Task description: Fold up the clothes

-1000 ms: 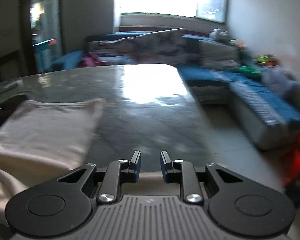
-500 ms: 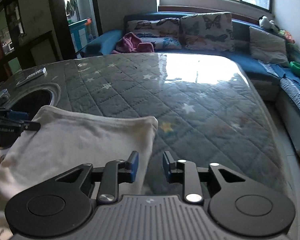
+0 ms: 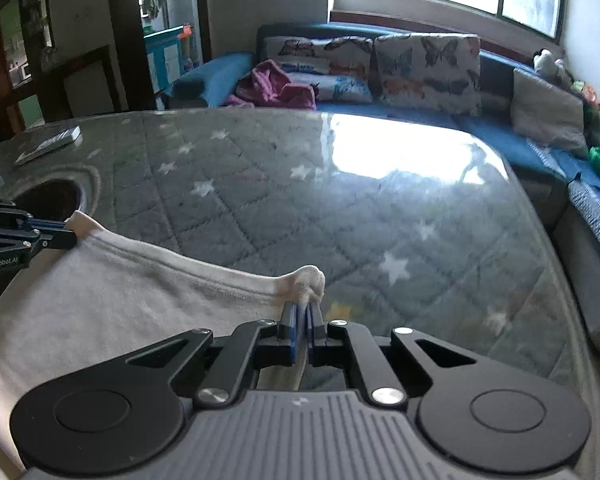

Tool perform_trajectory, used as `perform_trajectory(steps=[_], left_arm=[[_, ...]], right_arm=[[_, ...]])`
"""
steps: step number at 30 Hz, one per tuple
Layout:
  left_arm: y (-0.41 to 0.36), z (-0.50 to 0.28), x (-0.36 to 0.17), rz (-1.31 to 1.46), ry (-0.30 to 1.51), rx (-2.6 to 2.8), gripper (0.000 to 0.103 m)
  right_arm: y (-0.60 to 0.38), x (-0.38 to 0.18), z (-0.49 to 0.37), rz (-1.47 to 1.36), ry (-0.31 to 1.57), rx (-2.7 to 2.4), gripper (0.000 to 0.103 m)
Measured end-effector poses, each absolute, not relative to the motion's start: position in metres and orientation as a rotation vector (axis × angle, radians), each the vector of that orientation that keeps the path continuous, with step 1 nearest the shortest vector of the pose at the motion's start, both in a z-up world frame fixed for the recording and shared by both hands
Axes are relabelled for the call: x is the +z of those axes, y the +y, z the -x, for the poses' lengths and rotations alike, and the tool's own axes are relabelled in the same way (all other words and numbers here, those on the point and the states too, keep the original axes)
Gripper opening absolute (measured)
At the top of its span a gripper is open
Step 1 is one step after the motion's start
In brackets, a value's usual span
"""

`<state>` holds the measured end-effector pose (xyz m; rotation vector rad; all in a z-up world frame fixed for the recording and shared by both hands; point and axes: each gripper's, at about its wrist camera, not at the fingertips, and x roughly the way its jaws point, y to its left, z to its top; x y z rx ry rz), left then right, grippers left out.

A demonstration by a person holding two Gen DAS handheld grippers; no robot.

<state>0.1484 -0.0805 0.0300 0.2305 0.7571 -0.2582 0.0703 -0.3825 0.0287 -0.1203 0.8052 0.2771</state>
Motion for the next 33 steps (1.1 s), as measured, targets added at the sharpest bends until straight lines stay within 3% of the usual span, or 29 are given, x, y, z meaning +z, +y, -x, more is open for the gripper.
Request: perform_trajectory(steps=[5, 10, 12, 22, 33], left_arm=[[-0.088, -0.176, 0.027, -0.226, 0.762, -0.251, 0.007], [-0.094, -0.176, 0.027, -0.252, 0.745, -0.252, 0.016], [-0.094, -0.171, 0.03, -0.249, 0.738, -0.26, 0.024], [-0.117, -0.139, 0.042, -0.245, 0.722, -0.391, 0.027], [-0.136, -0.126, 0.027, -0.271, 0.763, -0.422, 0.029]], right_arm=[[-0.38, 0.029, -0.098, 0.155, 0.773, 0.239, 0.003], [-0.377, 0.028, -0.101, 0.166, 0.771, 0.252, 0.008], [-0.377, 0.03, -0.095, 0.161, 0.763, 0.264, 0.009], [-0.334, 0.056, 0.023, 0.271, 0.774, 0.588, 0.028], [-0.274, 0.043, 0.11, 0.472, 0.773, 0.875, 0.034]])
